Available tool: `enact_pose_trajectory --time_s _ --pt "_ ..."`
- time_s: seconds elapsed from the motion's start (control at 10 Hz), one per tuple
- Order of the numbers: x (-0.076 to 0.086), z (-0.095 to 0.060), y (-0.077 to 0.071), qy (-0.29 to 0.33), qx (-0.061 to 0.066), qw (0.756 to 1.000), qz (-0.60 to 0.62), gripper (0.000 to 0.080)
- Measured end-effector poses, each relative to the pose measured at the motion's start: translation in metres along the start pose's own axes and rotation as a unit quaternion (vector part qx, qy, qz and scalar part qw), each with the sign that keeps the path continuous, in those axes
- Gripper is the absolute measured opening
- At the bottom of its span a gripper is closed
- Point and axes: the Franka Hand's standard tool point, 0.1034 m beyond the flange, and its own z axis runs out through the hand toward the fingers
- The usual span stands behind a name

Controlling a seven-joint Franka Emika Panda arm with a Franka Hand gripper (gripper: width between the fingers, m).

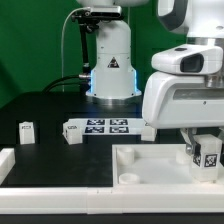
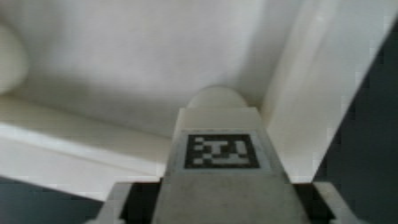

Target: Assemble one leg

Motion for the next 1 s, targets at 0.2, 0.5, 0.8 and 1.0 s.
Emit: enact_pose_trajectory --time_s 0.2,0.5,0.8,1.0 --pt "0.0030 0.0018 0.0004 0.011 -0.009 0.989 0.149 0.0294" --pt "0.0038 0.0021 0.0027 0.007 -0.011 0.947 0.321 0.0294" --pt "0.0050 0.0006 -0.0023 0.014 -0.005 0.956 0.294 0.0520" --pt "0.0069 -0.0012 -0.0028 0.022 -0.001 0.978 0.209 0.0620"
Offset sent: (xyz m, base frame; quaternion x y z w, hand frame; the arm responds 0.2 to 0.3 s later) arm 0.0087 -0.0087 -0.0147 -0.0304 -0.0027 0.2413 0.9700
